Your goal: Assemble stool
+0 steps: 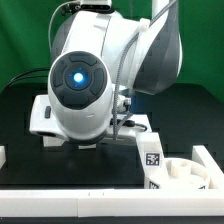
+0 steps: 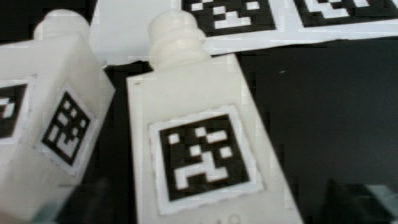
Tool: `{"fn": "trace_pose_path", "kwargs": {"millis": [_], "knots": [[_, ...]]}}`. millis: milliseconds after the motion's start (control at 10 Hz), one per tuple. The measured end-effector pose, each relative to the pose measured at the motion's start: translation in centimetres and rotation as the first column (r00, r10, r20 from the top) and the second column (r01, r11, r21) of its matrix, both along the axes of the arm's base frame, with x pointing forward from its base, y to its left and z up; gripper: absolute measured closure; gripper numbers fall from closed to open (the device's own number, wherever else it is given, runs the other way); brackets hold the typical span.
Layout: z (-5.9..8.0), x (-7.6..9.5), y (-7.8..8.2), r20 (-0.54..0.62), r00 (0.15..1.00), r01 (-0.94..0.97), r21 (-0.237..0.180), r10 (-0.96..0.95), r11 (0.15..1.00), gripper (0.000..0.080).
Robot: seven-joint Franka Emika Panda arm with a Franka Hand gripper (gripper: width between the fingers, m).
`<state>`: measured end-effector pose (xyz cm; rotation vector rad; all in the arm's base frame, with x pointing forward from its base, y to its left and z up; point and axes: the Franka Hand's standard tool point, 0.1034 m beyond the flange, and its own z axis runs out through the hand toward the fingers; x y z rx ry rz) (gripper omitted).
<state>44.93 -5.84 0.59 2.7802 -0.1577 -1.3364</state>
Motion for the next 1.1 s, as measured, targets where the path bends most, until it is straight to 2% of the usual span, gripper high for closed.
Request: {"fn": "trace_pose_path", "kwargs": {"millis": [100, 200, 300, 400, 500, 600, 700, 800, 900, 1000, 1100], "knots": [[0.2, 0.2, 0.2, 0.005, 1.000, 0.007, -0.010, -0.007, 1.000, 0.0412], [1.1, 0.7, 0.9, 0.018, 1.000, 0.015, -0.021, -0.014, 1.000, 0.0467], [2.5, 1.0, 1.8, 0.012, 0.999, 0.031, -0.034, -0.030, 0.999, 0.0467], [4.5, 2.2, 2.9, 0.047, 0.998, 0.034, -0.037, -0.033, 0.999, 0.0467], [7.5, 3.9, 4.0, 0.132, 0.991, 0.024, -0.017, -0.022, 1.000, 0.0467], [9.9, 5.3, 4.3, 0.217, 0.976, 0.001, 0.004, -0.002, 1.000, 0.0467], [10.5, 6.0, 4.1, 0.315, 0.949, -0.012, 0.005, 0.010, 1.000, 0.0467], [9.8, 5.7, 4.2, 0.376, 0.926, -0.012, 0.001, 0.011, 1.000, 0.0467], [9.7, 5.5, 4.3, 0.401, 0.916, -0.013, 0.002, 0.011, 1.000, 0.0466], [9.7, 6.5, 4.5, 0.484, 0.875, -0.020, -0.004, 0.020, 1.000, 0.0466], [10.7, 7.5, 6.4, 0.542, 0.840, 0.030, -0.006, -0.022, 1.000, 0.0466]]}}
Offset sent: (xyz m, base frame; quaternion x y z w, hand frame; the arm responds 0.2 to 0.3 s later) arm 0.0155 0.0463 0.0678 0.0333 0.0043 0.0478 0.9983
